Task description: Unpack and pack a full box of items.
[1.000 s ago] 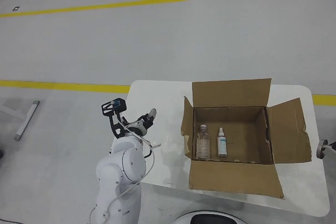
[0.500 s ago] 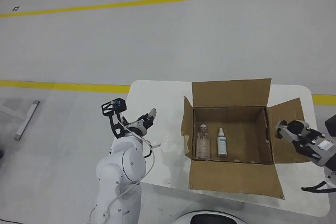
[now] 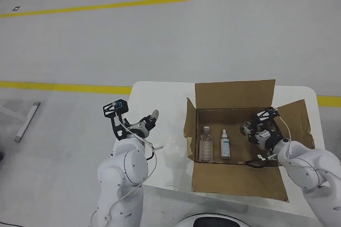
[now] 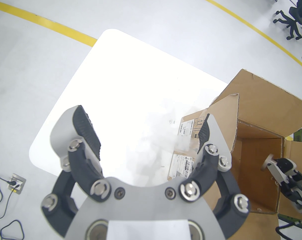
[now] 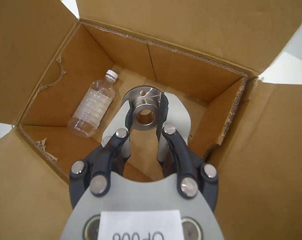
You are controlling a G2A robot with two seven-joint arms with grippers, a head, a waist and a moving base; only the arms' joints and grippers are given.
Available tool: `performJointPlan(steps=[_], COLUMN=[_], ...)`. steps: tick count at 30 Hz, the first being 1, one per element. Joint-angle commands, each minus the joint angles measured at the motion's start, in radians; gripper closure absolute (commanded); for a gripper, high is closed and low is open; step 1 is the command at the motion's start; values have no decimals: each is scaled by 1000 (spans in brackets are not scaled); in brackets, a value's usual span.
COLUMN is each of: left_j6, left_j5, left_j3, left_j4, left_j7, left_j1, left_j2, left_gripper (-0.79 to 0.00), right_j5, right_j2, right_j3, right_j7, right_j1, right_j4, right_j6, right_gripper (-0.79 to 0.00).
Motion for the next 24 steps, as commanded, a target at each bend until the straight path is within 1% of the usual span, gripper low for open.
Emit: performJointPlan(steps=[1,17,19,21,24], left_j6=[0,0,0,0,0], left_j5=[0,0,0,0,0], left_j3=[0,0,0,0,0], left_j4=[0,0,0,0,0], left_j7=[0,0,0,0,0], left_j1=[0,0,0,0,0], left_j2=[0,0,0,0,0], left_gripper=[-785,-785,-785,-785,-785], right_j5=[7,-7,-77,-140,-156], right_j2=[-1,-1,1,-1,-12], right_j3=[-6,-11,-33,-68,-133], right_j7=[2,-4,10,26,54], right_j1=[9,9,17,39,96], right_j4=[7,0,-8,6,66], right_j6=[3,-7,-26,-5,23], right_gripper=[0,0,0,0,0])
